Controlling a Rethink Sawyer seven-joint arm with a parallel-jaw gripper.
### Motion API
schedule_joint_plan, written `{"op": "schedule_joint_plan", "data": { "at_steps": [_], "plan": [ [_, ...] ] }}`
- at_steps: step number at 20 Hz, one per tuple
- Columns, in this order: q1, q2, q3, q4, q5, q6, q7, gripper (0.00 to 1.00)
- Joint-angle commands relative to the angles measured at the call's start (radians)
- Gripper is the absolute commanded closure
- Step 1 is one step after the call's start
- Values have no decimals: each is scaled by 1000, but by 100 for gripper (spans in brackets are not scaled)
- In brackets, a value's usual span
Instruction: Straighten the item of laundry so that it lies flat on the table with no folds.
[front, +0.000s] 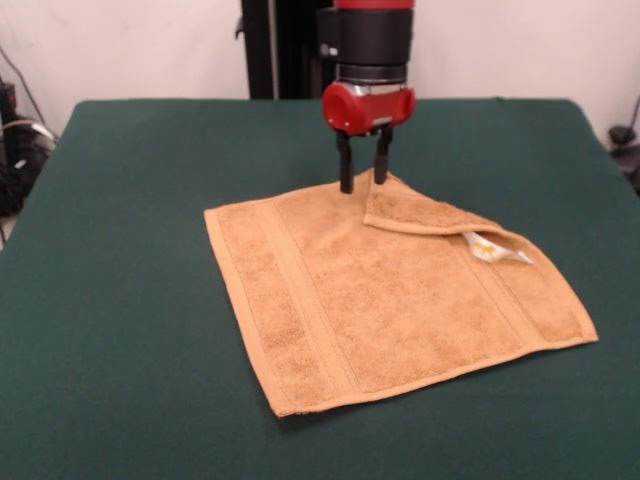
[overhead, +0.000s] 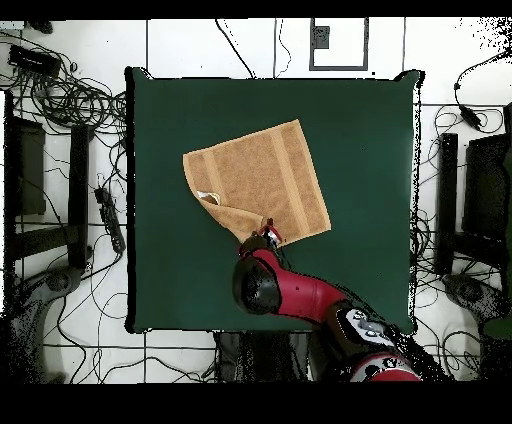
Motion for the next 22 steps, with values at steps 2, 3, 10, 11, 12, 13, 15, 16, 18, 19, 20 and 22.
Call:
{"op": "schedule_joint_plan", "data": {
  "at_steps": [2,3,10,11,12,13,15,16,18,19,20,22],
  "plan": [
    [44,35,26,-63,51,140,232,0],
    [42,36,30,-61,46,137,233,0],
    [14,47,74,-70,12,113,233,0],
    [14,50,74,-71,12,114,232,0],
    [13,57,78,-73,11,107,235,0],
    [10,60,81,-73,8,95,238,0],
    [7,67,86,-78,4,86,239,0],
    [3,78,94,-86,-2,71,241,0],
    [-8,101,112,-100,-13,50,243,0],
    [-16,115,125,-108,-19,42,244,0],
    [-32,130,152,-113,-35,30,248,0],
    [-46,143,180,-115,-48,10,261,0]
  ]
}}
